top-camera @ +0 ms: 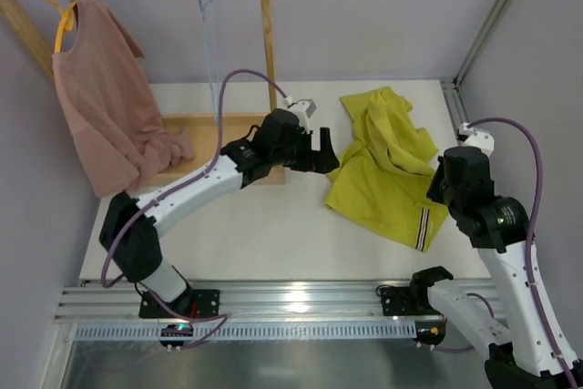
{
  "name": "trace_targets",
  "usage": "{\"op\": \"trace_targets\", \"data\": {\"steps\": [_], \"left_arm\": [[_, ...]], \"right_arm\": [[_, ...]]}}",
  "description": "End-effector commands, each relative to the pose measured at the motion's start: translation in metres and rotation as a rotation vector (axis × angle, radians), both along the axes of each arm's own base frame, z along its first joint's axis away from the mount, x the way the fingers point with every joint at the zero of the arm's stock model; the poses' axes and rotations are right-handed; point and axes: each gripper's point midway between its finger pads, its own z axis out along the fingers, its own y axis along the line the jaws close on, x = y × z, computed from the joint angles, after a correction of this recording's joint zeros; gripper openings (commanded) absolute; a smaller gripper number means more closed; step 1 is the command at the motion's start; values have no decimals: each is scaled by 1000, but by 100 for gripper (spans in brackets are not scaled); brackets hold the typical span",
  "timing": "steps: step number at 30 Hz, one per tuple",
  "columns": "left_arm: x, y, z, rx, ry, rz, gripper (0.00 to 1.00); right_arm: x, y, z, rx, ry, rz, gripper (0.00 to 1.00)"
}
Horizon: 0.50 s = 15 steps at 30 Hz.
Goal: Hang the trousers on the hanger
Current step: Fold the trousers
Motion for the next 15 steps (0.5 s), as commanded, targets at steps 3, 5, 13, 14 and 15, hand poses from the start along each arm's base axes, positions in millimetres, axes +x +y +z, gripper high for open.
{"op": "trace_targets", "data": {"steps": [3,5,13,14,15], "left_arm": [[27,-48,-26,15,-2,-33,94],[39,-54,-38,26,-2,-8,94],[78,-77,-106,132,39,48,96],[82,-79,-110,137,35,52,96],[86,-80,-114,144,30,51,96]], "right_arm": [[-3,2,16,34,-75,11,4],[-5,2,16,30,-78,14,4],[-13,-7,23,10,-113,-6,4],[-13,-6,23,14,-115,-2,4],[-13,-2,23,24,-112,14,4]]}}
